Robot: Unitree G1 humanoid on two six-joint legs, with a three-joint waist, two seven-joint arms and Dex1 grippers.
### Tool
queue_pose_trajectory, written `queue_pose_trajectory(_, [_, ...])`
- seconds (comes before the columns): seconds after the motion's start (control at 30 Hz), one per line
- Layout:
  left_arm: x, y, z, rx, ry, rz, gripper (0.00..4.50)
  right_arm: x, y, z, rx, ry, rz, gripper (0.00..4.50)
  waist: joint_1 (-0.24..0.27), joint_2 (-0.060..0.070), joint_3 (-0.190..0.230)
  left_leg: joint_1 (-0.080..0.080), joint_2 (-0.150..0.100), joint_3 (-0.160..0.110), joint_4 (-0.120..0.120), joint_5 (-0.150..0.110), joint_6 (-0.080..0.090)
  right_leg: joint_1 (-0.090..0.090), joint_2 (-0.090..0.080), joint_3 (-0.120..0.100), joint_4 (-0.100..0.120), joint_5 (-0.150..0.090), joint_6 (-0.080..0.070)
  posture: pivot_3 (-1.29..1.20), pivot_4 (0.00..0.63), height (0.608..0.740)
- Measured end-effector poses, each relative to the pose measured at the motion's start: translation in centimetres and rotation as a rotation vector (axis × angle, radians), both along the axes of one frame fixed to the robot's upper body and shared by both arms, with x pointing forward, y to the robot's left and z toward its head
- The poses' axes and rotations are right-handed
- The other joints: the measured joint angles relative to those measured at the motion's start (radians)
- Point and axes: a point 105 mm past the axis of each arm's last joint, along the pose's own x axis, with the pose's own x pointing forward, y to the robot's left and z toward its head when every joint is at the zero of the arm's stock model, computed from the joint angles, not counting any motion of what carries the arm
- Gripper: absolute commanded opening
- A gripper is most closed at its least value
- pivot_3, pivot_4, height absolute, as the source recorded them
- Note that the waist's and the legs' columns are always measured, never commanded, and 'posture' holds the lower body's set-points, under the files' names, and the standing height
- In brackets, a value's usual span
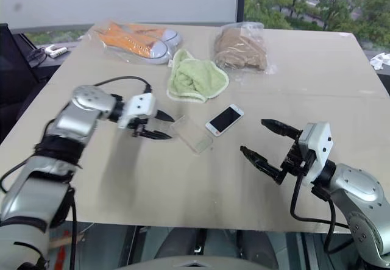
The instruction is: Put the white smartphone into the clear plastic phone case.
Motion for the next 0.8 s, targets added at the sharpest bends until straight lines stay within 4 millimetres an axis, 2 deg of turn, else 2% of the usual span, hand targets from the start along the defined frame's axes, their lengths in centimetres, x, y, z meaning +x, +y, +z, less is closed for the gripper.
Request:
queue_pose_trajectory(0.17, [0.6,-0.7,-1.2,0.069,0.053,-0.055,2.75,-0.2,-0.1,-0.2,-0.002,0.007,-0.014,4.5,-0.028,-0.002,0.001,0.001,0.001,0.0,0.001,-0.002,0.004,0.0,0.001,0.0,0.002,0.0,0.0,0.0,0.15,0.74])
queue_pose_trajectory(0.27, [1.2,-0.2,-1.1,0.172,0.039,-0.064,1.88,-0.2,-0.1,-0.1,-0.005,0.005,-0.012,4.5,-0.03,-0.002,0.001,0.003,0.001,0.0,0.001,-0.003,0.005,0.001,0.003,0.001,0.004,0.0,0.0,0.0,0.15,0.74])
queue_pose_trajectory(0.4, [1.6,0.2,-1.1,0.215,0.014,-0.065,0.05,-0.3,-0.1,-0.2,-0.02,0.009,-0.002,4.5,-0.028,-0.002,0.0,0.004,0.001,0.0,0.002,-0.003,0.005,0.001,0.003,0.0,0.004,0.0,0.0,0.0,0.15,0.74])
queue_pose_trajectory(0.6, [1.4,0.5,-1.2,0.185,0.009,-0.056,0.05,-1.3,0.4,-0.3,-0.03,0.044,0.075,4.5,-0.026,-0.002,0.0,0.004,0.002,0.0,0.003,-0.003,0.005,0.002,0.001,0.001,0.004,0.0,0.0,0.0,0.15,0.74])
queue_pose_trajectory(0.8, [0.6,0.9,-1.5,0.061,0.053,0.013,0.05,-1.5,0.5,-0.2,-0.044,0.042,0.1,4.5,-0.026,-0.002,0.0,0.003,0.002,-0.001,0.003,-0.003,0.005,0.001,0.0,0.002,0.004,0.0,0.0,0.0,0.15,0.74])
